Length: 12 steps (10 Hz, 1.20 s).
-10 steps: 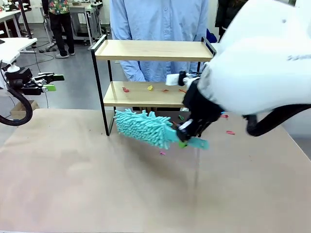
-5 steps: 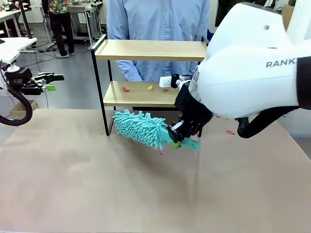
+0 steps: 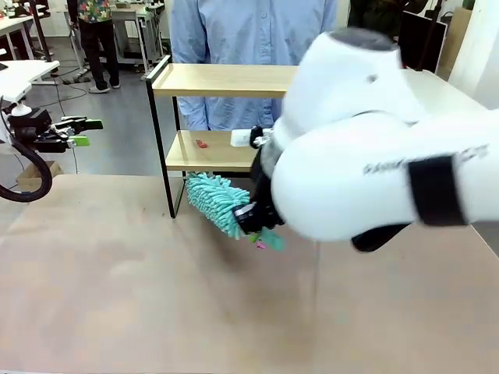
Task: Clean the shelf.
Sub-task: Clean the specific section of the Shelf indicated by the human with the Duster.
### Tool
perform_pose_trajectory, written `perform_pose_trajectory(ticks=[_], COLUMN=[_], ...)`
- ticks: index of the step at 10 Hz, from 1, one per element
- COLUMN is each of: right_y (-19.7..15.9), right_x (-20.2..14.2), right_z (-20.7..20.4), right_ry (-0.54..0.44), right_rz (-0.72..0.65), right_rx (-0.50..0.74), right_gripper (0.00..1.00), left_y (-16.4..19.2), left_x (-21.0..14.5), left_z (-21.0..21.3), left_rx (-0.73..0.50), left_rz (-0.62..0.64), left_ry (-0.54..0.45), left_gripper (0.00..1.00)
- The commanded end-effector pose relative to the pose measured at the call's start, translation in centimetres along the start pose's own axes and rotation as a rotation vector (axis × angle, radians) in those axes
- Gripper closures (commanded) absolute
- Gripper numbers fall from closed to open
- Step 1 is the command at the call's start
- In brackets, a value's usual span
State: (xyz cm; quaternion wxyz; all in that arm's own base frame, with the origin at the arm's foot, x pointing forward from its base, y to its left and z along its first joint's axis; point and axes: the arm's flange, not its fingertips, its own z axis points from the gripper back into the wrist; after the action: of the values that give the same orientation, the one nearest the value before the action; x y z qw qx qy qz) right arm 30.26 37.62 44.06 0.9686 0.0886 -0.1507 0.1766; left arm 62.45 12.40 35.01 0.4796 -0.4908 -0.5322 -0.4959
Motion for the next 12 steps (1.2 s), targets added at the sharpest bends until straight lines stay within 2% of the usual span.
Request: perform_pose_trajectory(ticks=[1, 5, 7, 10, 12], right_y=[3.5, 8.1, 10.1, 11.1, 11.4], right_x=[3.4, 7.0, 8.4, 9.2, 8.9], right_z=[-3.9, -9.5, -11.4, -13.9, -15.4], right_ry=[-0.064, -0.159, -0.169, -0.182, -0.13], right_rz=[-0.126, -0.214, -0.236, -0.286, -0.294], right_rx=[-0.104, -0.12, -0.093, -0.096, -0.088], right_gripper=[0.87, 0.87, 0.87, 0.87, 0.87], left_y=[-0.2, -0.2, -0.2, -0.2, -0.2], left_x=[0.3, 0.3, 0.3, 0.3, 0.3], left_z=[0.0, 0.0, 0.0, 0.0, 0.0], left_rx=[-0.008, -0.008, -0.008, -0.008, -0.008], left_rz=[-0.015, -0.015, -0.015, -0.015, -0.015], left_ry=[0.009, 0.009, 0.009, 0.009, 0.009], left_gripper=[0.0, 0.0, 0.0, 0.0, 0.0])
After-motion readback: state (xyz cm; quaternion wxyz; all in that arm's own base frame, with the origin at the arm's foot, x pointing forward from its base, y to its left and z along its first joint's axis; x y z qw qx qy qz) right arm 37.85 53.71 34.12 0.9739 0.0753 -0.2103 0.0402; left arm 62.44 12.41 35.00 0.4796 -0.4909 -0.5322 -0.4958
